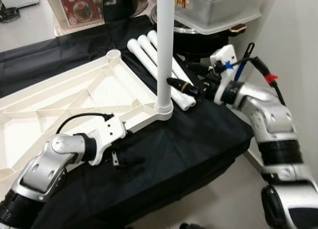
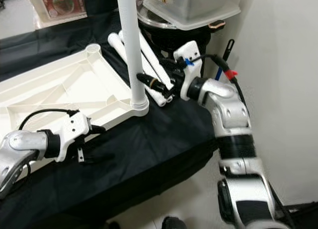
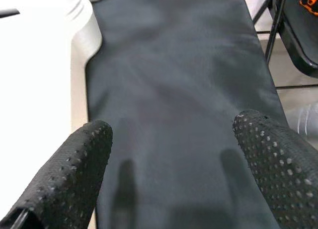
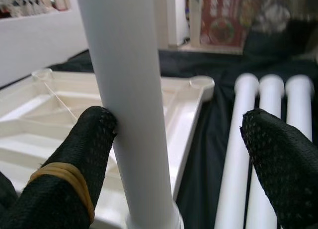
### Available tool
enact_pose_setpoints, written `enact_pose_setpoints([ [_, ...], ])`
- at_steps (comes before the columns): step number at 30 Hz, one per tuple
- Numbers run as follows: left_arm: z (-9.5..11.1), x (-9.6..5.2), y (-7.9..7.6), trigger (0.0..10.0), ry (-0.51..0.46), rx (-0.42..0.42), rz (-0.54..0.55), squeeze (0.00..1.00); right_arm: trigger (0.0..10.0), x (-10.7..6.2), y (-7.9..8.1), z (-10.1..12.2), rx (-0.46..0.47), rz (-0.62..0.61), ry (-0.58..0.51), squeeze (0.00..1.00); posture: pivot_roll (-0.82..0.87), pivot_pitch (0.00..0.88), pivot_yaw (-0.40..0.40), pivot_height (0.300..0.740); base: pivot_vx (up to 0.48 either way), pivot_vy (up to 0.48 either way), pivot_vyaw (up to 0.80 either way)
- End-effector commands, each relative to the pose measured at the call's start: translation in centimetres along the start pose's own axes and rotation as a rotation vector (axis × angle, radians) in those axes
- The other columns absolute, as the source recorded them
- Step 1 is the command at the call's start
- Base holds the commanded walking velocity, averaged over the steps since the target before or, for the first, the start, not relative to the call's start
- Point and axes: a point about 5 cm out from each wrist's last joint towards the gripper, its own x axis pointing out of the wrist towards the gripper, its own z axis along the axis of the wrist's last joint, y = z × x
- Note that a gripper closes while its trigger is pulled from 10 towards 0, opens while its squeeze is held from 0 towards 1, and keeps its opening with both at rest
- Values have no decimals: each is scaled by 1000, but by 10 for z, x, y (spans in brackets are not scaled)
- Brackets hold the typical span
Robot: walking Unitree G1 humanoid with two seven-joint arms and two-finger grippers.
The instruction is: Building children table
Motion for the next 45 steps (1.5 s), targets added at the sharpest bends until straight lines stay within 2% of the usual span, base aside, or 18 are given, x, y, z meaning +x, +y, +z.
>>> enact_pose_setpoints([
  [1,8,-14,11,10000,-69,-27,67,0,10000,10,9,-6,20,180,23,0,-5,165,-16,740,0,0,0],
  [4,12,-24,14,10000,-103,-43,72,0,10000,11,12,-7,17,238,38,0,-3,168,-16,740,0,0,0],
  [5,18,-45,21,10000,-151,-57,87,0,10000,15,7,-6,-1,236,45,0,1,170,-19,740,0,0,0],
  [6,20,-55,24,10000,-166,-56,98,0,10000,17,3,-4,-11,204,43,0,1,170,-19,740,0,0,0],
  [9,27,-72,37,10000,-215,-37,174,0,10000,20,-3,-2,-27,134,25,0,3,171,-18,740,0,0,0],
  [10,27,-72,37,10000,-215,-37,174,0,10000,20,-3,-2,-27,134,25,0,3,171,-18,740,0,0,0],
  [11,34,-74,49,10000,-273,-35,254,0,10000,25,-5,-1,-19,91,-4,0,7,171,-16,740,0,0,0],
  [14,41,-67,57,10000,-340,-41,313,0,10000,28,-4,-2,-22,71,-9,0,7,170,-13,740,0,0,0],
  [15,47,-55,63,10000,-389,-49,352,0,10000,31,-3,-3,-22,69,-11,0,4,166,-15,740,0,0,0],
  [20,54,-39,65,10000,-435,-70,354,0,10000,34,1,-6,-13,95,-21,0,4,166,-14,740,0,0,0],
  [21,61,-32,65,10000,-466,-78,332,0,549,35,2,-7,-8,100,-22,0,-4,161,-16,740,0,0,0],
  [22,61,-32,65,10000,-466,-78,332,0,549,35,2,-7,-8,100,-22,0,-4,161,-16,740,0,0,0],
  [23,69,-23,63,10000,-494,-76,297,0,0,36,2,-9,-5,100,-24,0,-4,159,-15,740,0,0,0],
  [28,91,-5,65,10000,-544,-37,228,0,0,31,1,-14,-11,96,-23,0,-12,154,-11,740,0,0,0],
  [36,106,2,68,10000,-575,-11,197,0,0,32,7,-23,-69,20,29,0,-23,154,-9,740,0,0,0],
  [39,108,3,67,10000,-584,-7,177,0,0,41,17,-31,-129,-57,64,0,-28,156,-6,740,0,0,0],
  [40,108,3,67,10000,-586,-7,173,0,0,45,21,-33,-134,-133,66,0,-27,157,-6,740,0,0,0],
  [45,108,3,68,10000,-586,-7,165,0,0,51,25,-36,-123,-274,69,0,-31,159,-5,740,0,0,0],
])
